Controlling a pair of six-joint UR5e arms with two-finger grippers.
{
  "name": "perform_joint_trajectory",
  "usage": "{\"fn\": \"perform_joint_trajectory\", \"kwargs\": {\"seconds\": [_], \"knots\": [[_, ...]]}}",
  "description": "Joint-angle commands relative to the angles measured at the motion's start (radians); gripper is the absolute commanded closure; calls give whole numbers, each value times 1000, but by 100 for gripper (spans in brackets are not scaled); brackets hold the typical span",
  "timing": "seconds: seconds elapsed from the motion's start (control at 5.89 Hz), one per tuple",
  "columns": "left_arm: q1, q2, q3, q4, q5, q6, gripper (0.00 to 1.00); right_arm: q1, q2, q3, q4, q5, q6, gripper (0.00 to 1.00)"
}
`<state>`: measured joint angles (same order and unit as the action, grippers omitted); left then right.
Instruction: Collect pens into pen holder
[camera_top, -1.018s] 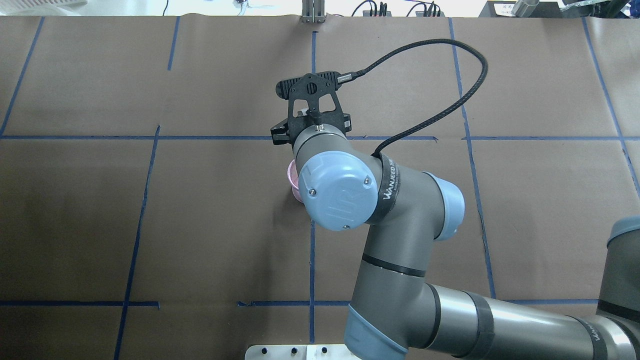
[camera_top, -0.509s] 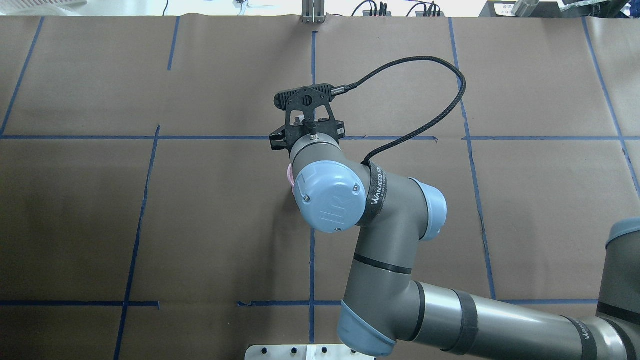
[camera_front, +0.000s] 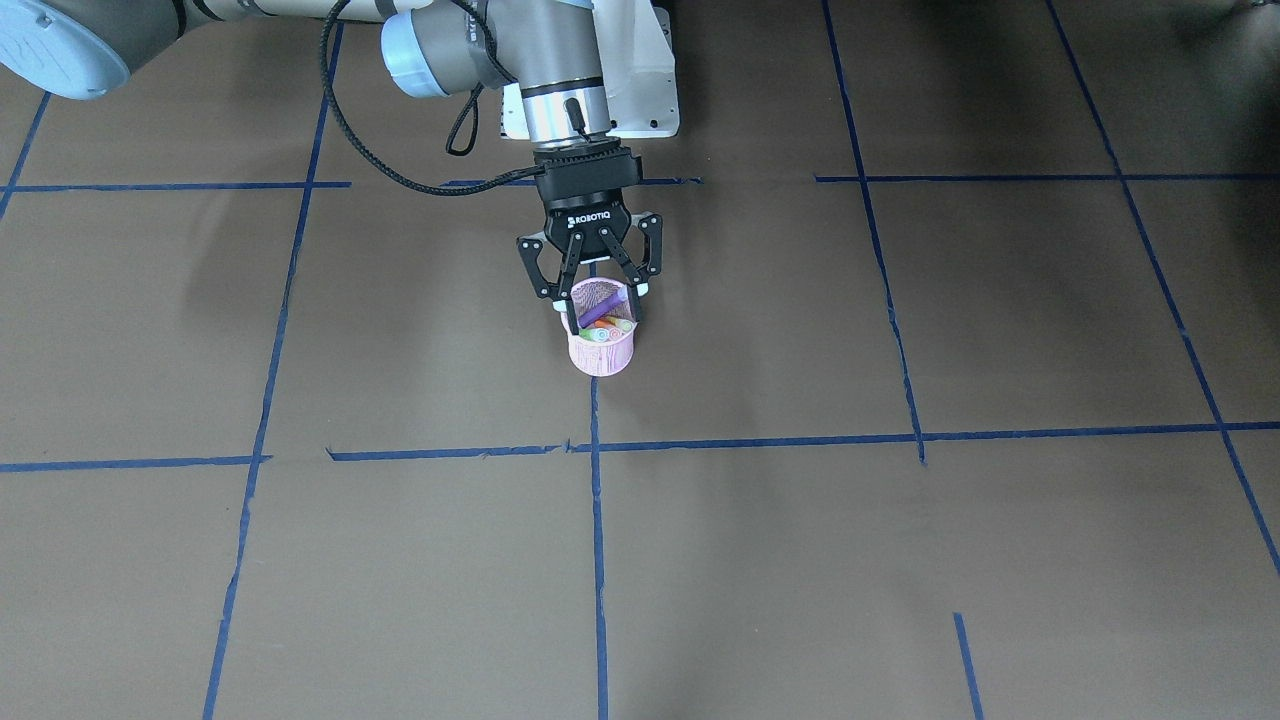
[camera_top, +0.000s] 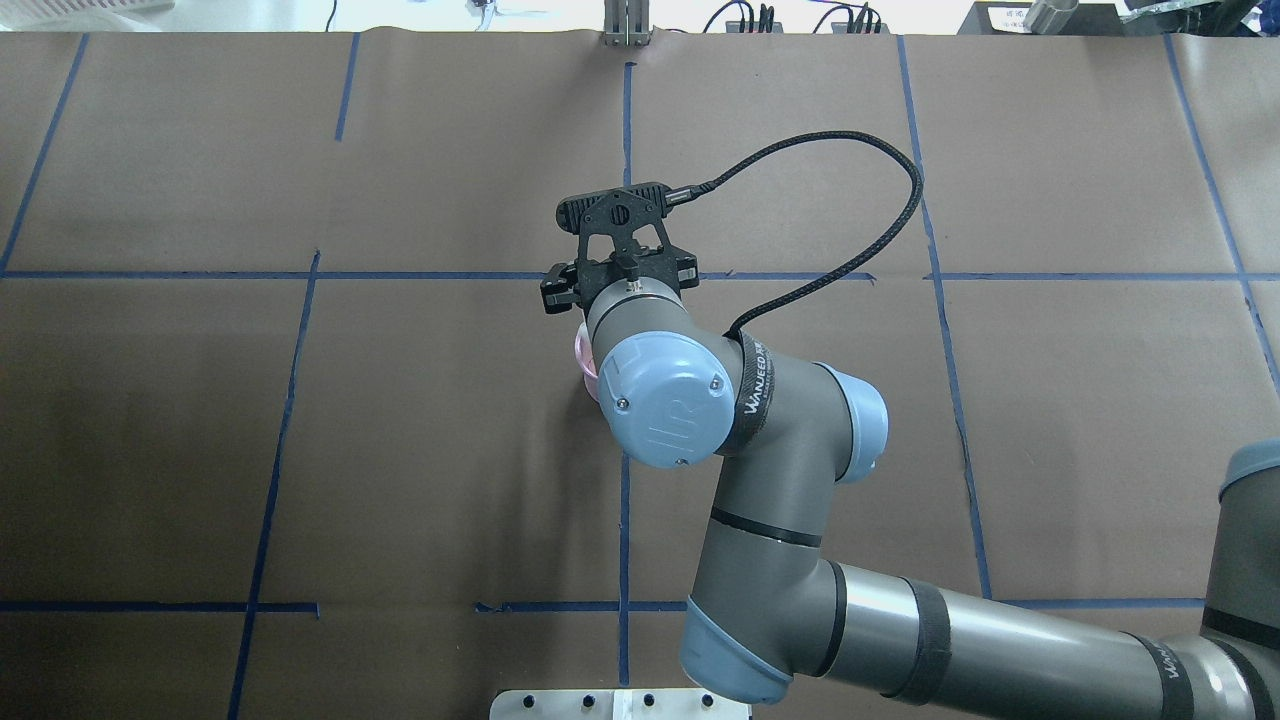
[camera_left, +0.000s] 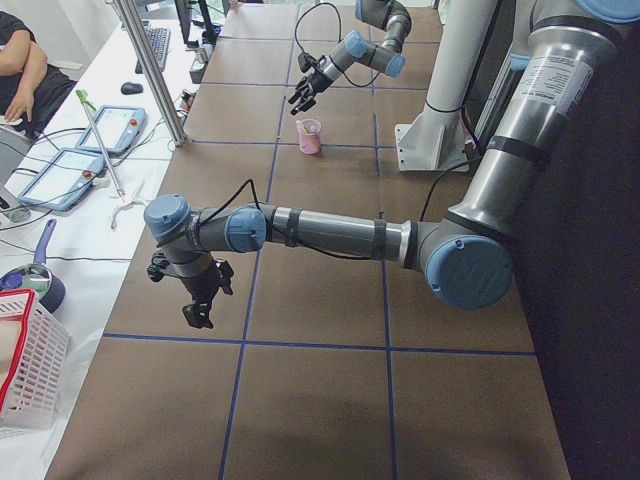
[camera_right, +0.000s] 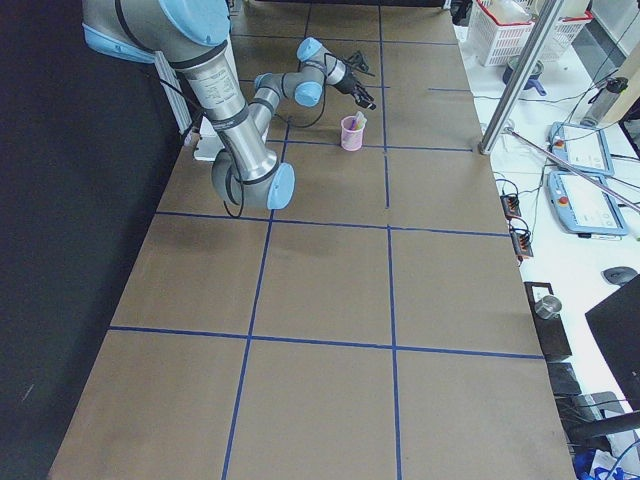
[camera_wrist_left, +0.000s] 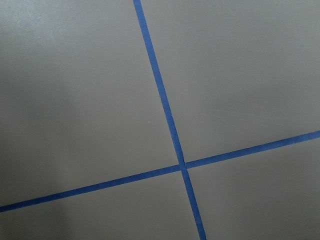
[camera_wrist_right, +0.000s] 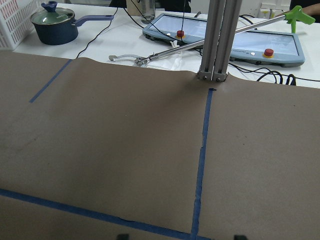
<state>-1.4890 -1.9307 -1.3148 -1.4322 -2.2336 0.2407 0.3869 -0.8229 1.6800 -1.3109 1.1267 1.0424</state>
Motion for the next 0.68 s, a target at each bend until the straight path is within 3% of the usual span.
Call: {"fn": "perform_joint_trajectory", "kwargs": {"seconds": [0.0, 0.34, 0.51], "knots": [[-2, 21, 6, -11, 2, 32, 0, 109, -72, 65, -33, 200, -68, 0], [-45, 87, 40, -57, 3, 124, 0, 359, -238, 76, -33, 577, -271, 0], [-92, 88, 105, -86, 3, 191, 0, 491, -304, 73, -36, 778, -338, 0]]}}
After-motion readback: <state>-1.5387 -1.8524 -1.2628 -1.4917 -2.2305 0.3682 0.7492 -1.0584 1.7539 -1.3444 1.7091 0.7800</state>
